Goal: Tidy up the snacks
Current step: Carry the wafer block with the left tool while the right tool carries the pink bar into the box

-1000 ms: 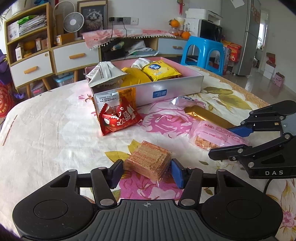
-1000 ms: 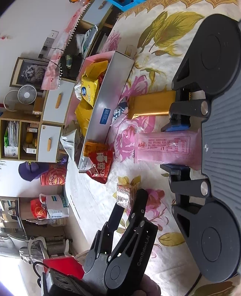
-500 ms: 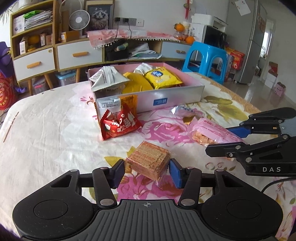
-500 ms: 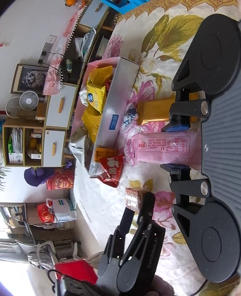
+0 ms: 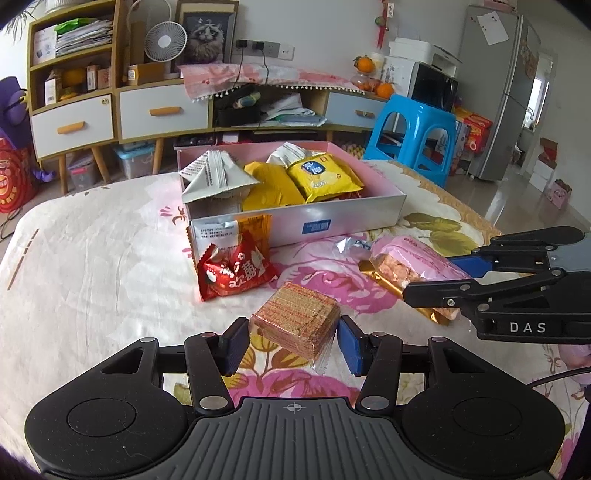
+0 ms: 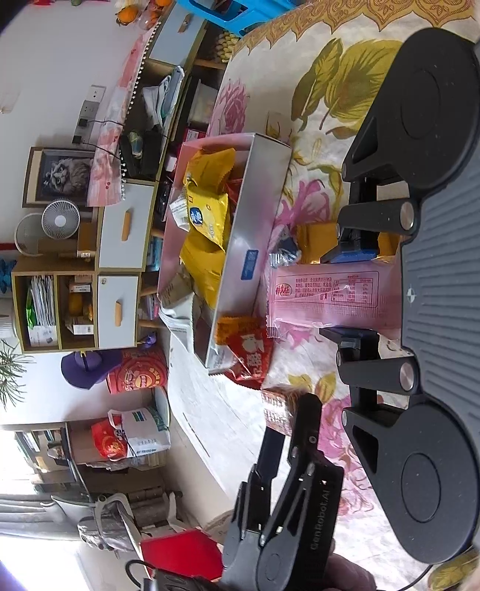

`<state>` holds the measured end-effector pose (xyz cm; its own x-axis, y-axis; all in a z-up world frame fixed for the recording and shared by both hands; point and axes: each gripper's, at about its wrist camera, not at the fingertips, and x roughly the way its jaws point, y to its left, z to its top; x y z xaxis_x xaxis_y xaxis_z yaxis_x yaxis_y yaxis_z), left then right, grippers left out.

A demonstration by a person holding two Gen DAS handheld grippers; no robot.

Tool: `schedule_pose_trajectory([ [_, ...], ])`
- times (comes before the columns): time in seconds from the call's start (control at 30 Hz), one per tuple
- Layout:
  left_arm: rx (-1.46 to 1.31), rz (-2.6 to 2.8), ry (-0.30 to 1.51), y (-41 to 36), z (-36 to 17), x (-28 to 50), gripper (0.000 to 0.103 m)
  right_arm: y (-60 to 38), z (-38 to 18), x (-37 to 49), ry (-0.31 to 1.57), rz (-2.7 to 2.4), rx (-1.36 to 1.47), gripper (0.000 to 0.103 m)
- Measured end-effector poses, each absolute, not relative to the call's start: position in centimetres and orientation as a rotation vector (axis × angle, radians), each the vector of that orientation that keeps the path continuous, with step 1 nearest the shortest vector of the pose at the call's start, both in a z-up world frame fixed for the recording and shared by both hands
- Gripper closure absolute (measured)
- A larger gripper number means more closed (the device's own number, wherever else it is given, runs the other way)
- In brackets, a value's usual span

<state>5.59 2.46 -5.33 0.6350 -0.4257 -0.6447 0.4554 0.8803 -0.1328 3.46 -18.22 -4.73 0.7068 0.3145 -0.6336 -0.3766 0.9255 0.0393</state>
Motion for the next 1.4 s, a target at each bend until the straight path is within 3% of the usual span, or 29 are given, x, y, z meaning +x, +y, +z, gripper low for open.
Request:
schedule_pose_trajectory([
  [0.8, -0.017, -0.441, 0.637, 2.4, -1.0, 9.0, 0.053, -22.0, -0.3, 9.1, 0.609, 0.296, 0.044, 0.079],
  [1.4, 0.04, -0.366, 0.615, -2.1, -0.1, 19.2, 0.053, -20.9, -0.4, 19.9, 0.688, 0.317, 0.115, 0.079],
])
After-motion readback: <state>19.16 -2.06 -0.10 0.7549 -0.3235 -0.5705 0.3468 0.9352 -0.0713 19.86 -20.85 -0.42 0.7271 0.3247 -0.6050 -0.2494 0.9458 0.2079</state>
